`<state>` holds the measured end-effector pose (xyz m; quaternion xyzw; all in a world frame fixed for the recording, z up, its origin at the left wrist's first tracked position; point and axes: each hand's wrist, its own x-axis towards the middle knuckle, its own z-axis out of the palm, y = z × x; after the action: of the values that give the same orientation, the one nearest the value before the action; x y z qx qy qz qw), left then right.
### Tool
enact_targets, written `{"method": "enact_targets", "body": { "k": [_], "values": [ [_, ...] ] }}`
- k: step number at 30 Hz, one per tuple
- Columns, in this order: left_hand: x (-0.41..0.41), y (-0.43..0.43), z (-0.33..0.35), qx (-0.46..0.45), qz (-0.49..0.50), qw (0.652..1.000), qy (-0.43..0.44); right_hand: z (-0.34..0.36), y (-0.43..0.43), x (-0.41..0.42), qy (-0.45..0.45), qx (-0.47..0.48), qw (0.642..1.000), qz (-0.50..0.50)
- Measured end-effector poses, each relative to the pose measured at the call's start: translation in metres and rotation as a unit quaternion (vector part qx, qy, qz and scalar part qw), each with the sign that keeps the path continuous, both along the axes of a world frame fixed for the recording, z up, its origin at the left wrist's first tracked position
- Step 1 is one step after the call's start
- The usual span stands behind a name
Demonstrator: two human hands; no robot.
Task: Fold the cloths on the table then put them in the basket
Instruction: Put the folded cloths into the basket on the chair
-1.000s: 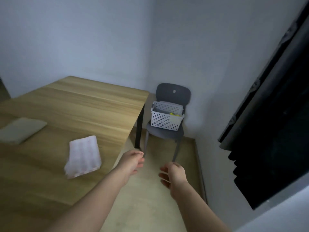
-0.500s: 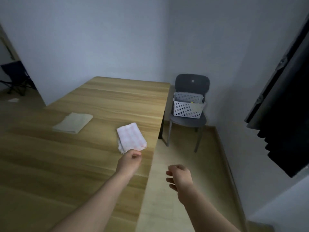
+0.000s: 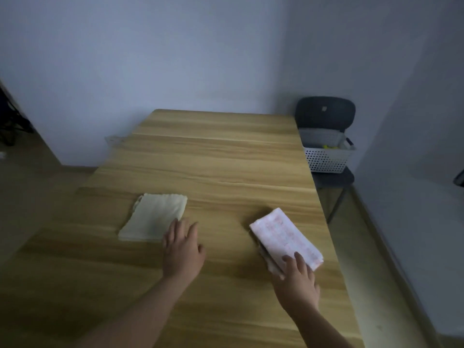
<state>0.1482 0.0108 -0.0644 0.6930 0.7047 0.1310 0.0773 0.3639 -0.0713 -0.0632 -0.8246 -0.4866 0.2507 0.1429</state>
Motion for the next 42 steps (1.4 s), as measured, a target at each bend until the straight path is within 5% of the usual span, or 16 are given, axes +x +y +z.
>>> {"method": "enact_targets", "body": {
  "k": [6, 14, 19, 21, 25, 30, 35, 42],
  "values": [
    [-0.084, 0.067, -0.031, -0.23, -0.014, 0.97, 0.073, -0.013, 0.023, -0.034, -0.03, -0.051, 0.997, 0.04],
    [-0.066, 0.021, -0.024, -0.243, -0.159, 0.952, 0.093, -0.014, 0.05, -0.096, -0.044, -0.059, 0.99, 0.116],
    [-0.075, 0.021, -0.013, -0.078, 0.035, 0.996, -0.018, -0.009, 0.055, -0.103, -0.083, 0.028, 0.994, 0.059],
    [-0.086, 0.031, -0.017, -0.151, 0.091, 0.981, -0.086, -0.009, 0.058, -0.096, -0.091, -0.012, 0.995, 0.04],
    [-0.092, 0.048, -0.022, -0.267, 0.201, 0.919, -0.208, -0.012, 0.063, -0.095, 0.01, -0.082, 0.996, -0.02],
    [-0.099, 0.068, -0.016, -0.33, 0.256, 0.813, -0.406, -0.02, 0.074, -0.087, 0.192, 0.013, 0.972, -0.136],
    [-0.103, 0.07, -0.01, -0.41, 0.184, 0.8, -0.398, -0.025, 0.068, -0.082, 0.293, -0.026, 0.93, -0.222],
    [-0.108, 0.056, -0.008, -0.353, 0.221, 0.782, -0.464, -0.032, 0.057, -0.08, 0.388, 0.007, 0.886, -0.253]
  ]
}}
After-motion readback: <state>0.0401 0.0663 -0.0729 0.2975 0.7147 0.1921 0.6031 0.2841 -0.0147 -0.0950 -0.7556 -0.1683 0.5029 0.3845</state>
